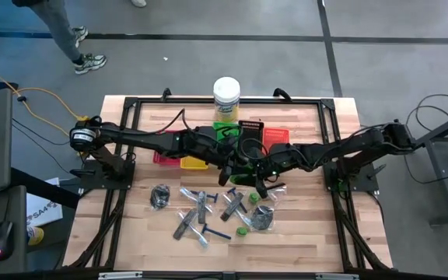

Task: Pick & Place Travel size toiletries
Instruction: Put the green shampoo bottle into the red bin

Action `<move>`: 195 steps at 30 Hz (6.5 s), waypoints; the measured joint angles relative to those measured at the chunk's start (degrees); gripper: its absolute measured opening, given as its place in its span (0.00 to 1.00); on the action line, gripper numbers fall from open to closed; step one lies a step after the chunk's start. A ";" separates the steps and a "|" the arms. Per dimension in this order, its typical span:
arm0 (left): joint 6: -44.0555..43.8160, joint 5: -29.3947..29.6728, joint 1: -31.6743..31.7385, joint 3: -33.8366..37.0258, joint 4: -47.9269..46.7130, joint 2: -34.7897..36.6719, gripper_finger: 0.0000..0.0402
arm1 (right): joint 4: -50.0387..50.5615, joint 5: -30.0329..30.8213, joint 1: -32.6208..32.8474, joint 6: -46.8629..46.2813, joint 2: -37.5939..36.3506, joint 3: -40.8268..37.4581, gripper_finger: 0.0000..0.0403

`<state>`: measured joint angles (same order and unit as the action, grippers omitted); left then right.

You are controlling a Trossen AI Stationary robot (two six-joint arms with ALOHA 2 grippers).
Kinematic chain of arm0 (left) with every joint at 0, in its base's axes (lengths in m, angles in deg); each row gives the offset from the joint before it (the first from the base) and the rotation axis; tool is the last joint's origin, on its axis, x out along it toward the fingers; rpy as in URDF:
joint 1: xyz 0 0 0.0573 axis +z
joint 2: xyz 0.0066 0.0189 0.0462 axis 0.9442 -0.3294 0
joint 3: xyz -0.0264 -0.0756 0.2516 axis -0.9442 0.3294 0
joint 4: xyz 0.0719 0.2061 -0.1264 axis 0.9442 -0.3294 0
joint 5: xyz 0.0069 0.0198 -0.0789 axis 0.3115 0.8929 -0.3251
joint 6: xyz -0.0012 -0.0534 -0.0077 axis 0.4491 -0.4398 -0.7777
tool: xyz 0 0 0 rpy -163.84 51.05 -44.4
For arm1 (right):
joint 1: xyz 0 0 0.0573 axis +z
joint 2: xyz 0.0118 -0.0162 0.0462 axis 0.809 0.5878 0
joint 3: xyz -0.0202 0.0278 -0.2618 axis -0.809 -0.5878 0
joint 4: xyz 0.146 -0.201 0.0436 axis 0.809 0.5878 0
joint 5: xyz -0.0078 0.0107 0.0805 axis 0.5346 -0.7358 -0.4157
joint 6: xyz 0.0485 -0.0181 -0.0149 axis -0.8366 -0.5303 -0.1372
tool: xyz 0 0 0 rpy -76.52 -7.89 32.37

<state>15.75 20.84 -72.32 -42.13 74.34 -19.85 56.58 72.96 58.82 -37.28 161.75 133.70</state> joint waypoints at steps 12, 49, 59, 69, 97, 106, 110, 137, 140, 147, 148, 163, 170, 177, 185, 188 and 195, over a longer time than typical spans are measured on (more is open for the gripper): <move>4.96 14.85 -0.64 0.07 -13.46 3.62 0.22 | 18.59 0.68 -0.04 -4.45 -5.84 0.02 0.70; -27.12 83.81 -7.96 37.01 -22.72 23.69 0.22 | 25.59 21.41 -0.11 -2.77 -16.18 -0.02 0.70; -27.37 83.45 -0.85 38.67 -22.49 22.70 0.22 | 25.35 22.48 -0.11 -2.91 -16.18 -0.02 0.70; -31.71 81.68 1.99 38.69 -21.74 16.40 0.22 | 25.33 23.30 -0.11 -2.91 -16.16 -0.02 0.70; -33.04 83.24 4.86 38.67 -16.59 8.68 0.30 | 25.37 23.12 -0.11 -2.71 -16.13 -0.02 0.70; -32.91 81.63 7.32 38.67 -16.56 8.68 0.32 | 25.37 23.15 -0.11 -2.71 -16.13 -0.02 0.70; -31.22 81.67 7.16 38.67 -16.12 8.68 0.32 | 25.37 23.17 -0.11 -2.71 -16.13 -0.02 0.70; -8.08 55.89 7.07 32.40 -16.55 33.94 0.33 | 33.84 16.31 1.03 -4.42 -16.12 -0.04 0.70; -7.18 54.85 5.76 32.42 -16.33 36.01 0.33 | 34.84 19.86 3.90 -4.37 -15.86 -0.04 0.70; -6.22 55.29 2.77 32.42 -16.65 37.66 0.33 | 35.87 30.20 11.13 -5.99 -13.77 -0.07 0.70; -6.24 55.31 2.39 32.42 -16.60 37.70 0.33 | 35.79 30.75 12.05 -6.96 -12.98 -0.07 0.70; -6.27 53.08 1.87 32.42 -16.61 37.73 0.33 | 32.71 41.02 24.16 -24.70 1.95 -0.09 0.70; -6.27 51.07 1.87 32.42 -16.59 37.73 0.33 | 31.66 41.11 29.21 -29.23 5.78 -0.09 0.70; -6.00 49.08 1.87 32.42 -16.59 37.73 0.33 | 28.22 42.69 31.34 -34.02 13.58 -0.09 0.70; -5.85 47.69 1.87 32.42 -16.58 37.73 0.33 | 22.88 48.52 30.71 -38.40 18.72 -0.09 0.70; -5.85 47.64 1.87 32.44 -16.57 37.73 0.33 | 20.56 48.84 30.31 -37.82 20.12 -0.09 0.70; -5.85 47.64 1.87 32.44 -16.59 37.73 0.33 | 17.75 48.96 29.69 -37.75 22.99 -0.07 0.70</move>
<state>9.91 68.48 -70.45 -9.68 57.75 17.88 74.33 121.92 88.51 -75.03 184.74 133.64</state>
